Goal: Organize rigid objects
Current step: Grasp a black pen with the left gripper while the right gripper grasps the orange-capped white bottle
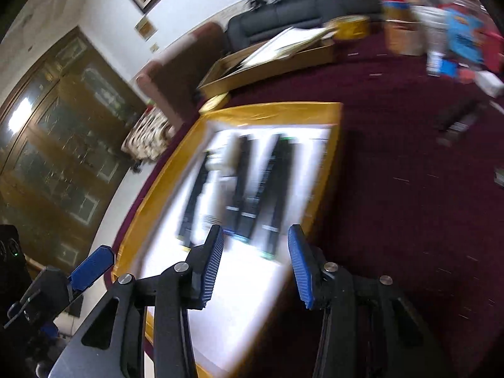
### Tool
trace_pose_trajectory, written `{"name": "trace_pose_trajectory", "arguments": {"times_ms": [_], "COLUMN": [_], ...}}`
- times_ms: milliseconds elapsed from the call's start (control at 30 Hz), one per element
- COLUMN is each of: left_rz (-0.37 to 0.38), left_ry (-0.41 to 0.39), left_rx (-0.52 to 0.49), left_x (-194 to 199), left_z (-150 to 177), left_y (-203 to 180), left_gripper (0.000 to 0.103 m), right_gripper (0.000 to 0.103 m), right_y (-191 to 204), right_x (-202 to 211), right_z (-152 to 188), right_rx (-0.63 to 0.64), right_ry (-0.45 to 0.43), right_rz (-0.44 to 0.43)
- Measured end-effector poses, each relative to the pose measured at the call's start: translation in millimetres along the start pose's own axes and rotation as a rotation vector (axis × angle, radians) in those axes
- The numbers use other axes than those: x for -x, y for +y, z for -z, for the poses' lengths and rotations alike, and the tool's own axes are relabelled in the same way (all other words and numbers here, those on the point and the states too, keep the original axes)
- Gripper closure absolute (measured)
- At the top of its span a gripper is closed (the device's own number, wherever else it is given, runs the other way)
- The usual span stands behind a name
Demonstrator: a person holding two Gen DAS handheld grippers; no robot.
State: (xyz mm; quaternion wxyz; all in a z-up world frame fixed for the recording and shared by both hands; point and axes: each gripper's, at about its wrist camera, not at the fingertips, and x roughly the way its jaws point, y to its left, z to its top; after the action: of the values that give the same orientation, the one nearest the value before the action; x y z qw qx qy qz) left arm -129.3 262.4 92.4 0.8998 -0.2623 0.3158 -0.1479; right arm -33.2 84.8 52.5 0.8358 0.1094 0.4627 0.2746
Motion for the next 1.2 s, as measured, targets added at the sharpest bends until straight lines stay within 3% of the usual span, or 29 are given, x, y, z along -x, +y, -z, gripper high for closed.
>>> {"name": "trace_pose_trajectory", "arguments": {"times_ms": [133,333,433,533,667,933,1000,1067,1133,1167,1200], "left_rz": [0.037,0.036,-0.005,-0.001,-0.05,-0.087,-0.14,-0.187,-0.133,-0.132,-0.139], "left_ry": [0.126,0.245,0.288,0.352,0.389,0.487,0.458,0.416,0.439,0.442,0.44], "left_rx": [-0.11,-0.237,-0.259,-0.249,-0.339,-0.479,-0.591,-0.74,-0.732,-0.73,-0.737], "left_x": [-40.4,-93.8,-120.7,-138.6,-151.9,-190.4,-199.1,-204.3,-204.7,-202.9,-201.2], "left_z": [23.4,55.5,64.8,77.7,94.9,131.3,140.0,152.0,149.9,147.8,146.2], "left_y": [-49.8,-102.3,-114.1,-124.0,-141.9,-174.8,-187.8,-200.8,-201.5,-201.0,-199.5], "left_gripper": [0.03,0.03,0.03,0.03,0.03,0.028,0.028,0.028,0.051,0.069,0.081], "right_gripper": [0.064,0.065,0.064,0.064,0.063,0.063,0.062,0.054,0.054,0.054,0.054], "right_y": [-58.1,-164.3,-207.2,-247.1,-288.9,-325.4,-326.3,-328.4,-328.4,-330.9,-332.7], "right_x": [41.7,109.1,138.8,168.7,195.1,225.3,227.1,223.3,216.9,212.3,208.9], "right_z": [13.6,31.6,40.9,56.4,70.6,76.1,72.9,64.9,59.2,57.3,55.7], "right_rx": [-0.046,-0.192,-0.278,-0.362,-0.452,-0.493,-0.47,-0.423,-0.385,-0.374,-0.366], "right_ry": [-0.045,-0.12,-0.169,-0.228,-0.278,-0.324,-0.316,-0.288,-0.254,-0.239,-0.229], "right_rz": [0.094,0.234,0.268,0.298,0.312,0.36,0.384,0.417,0.443,0.447,0.446]}}
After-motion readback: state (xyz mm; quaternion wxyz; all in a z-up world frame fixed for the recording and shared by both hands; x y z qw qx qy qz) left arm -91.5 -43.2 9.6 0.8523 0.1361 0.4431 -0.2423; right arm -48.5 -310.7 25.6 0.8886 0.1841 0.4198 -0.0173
